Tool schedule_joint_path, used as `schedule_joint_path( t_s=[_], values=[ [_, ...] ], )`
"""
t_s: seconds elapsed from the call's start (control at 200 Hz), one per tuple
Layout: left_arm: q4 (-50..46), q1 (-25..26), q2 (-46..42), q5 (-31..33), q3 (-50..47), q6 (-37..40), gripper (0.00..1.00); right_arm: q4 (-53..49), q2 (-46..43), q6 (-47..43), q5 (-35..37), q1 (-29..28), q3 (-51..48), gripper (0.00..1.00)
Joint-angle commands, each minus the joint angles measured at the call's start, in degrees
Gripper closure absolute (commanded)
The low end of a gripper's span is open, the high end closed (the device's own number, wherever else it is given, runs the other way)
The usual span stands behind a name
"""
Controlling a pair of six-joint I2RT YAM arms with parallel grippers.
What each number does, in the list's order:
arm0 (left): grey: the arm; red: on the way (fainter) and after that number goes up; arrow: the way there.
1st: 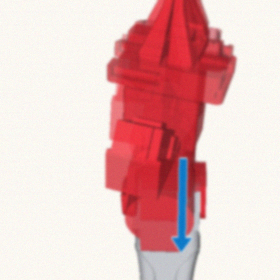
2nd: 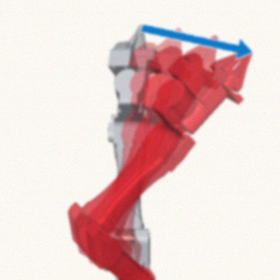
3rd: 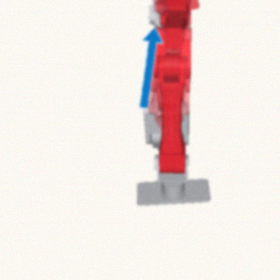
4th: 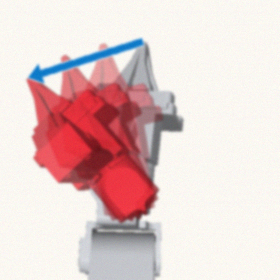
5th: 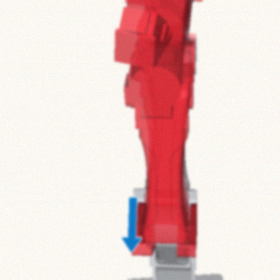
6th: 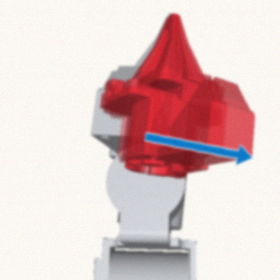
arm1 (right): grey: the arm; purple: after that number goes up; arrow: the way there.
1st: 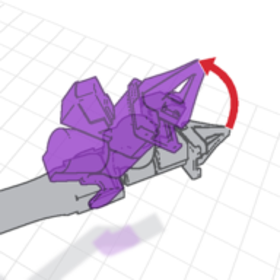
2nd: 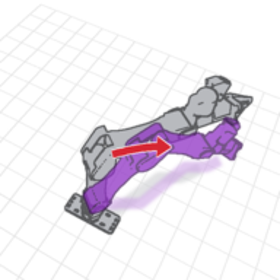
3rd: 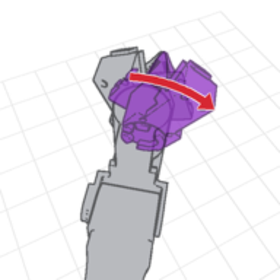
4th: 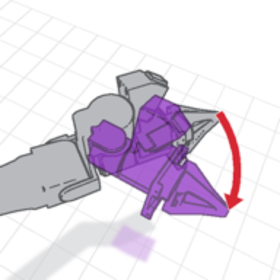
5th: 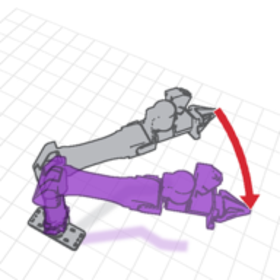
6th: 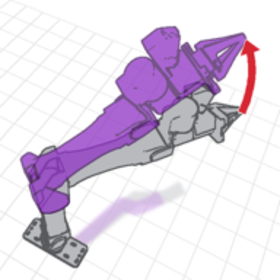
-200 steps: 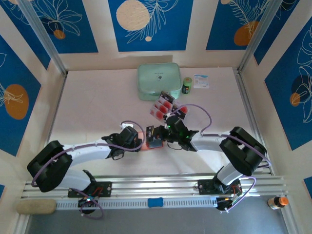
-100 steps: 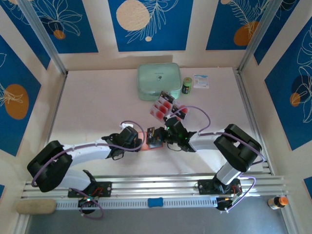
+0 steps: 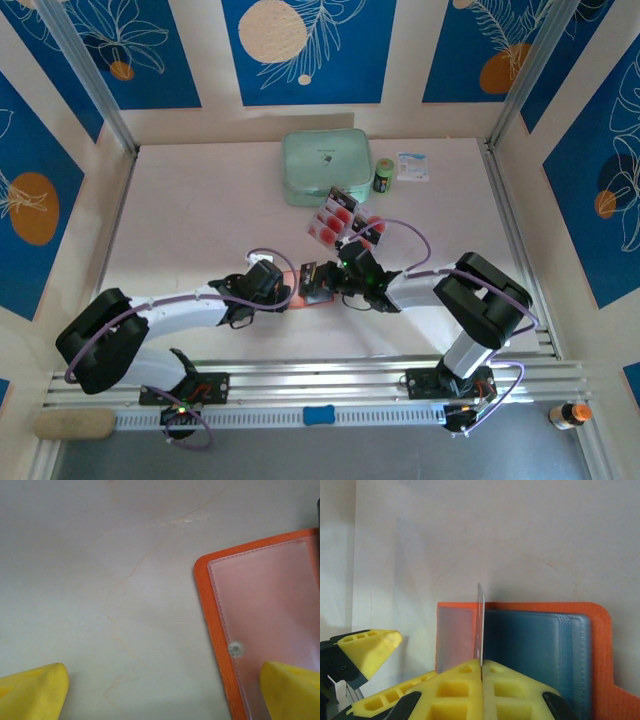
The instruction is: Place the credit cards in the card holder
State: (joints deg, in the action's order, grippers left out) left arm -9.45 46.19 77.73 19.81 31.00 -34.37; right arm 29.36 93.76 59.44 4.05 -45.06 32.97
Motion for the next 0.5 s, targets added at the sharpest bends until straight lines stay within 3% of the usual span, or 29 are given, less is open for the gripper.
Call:
schedule_joint_path(
  t_s=[0.0,0.49],
  values=[
    [-0.6,0.15,0.31,1.02,-0.82,0.01,0.03,0.68,0.59,0.69,-0.8,-0.56,-1.24,1.0],
    [-0.41,0.18,0.49,1.01,-0.59,0.05,0.03,0.37,0.99,1.49,-2.73,-0.89,-1.87,1.0]
  ],
)
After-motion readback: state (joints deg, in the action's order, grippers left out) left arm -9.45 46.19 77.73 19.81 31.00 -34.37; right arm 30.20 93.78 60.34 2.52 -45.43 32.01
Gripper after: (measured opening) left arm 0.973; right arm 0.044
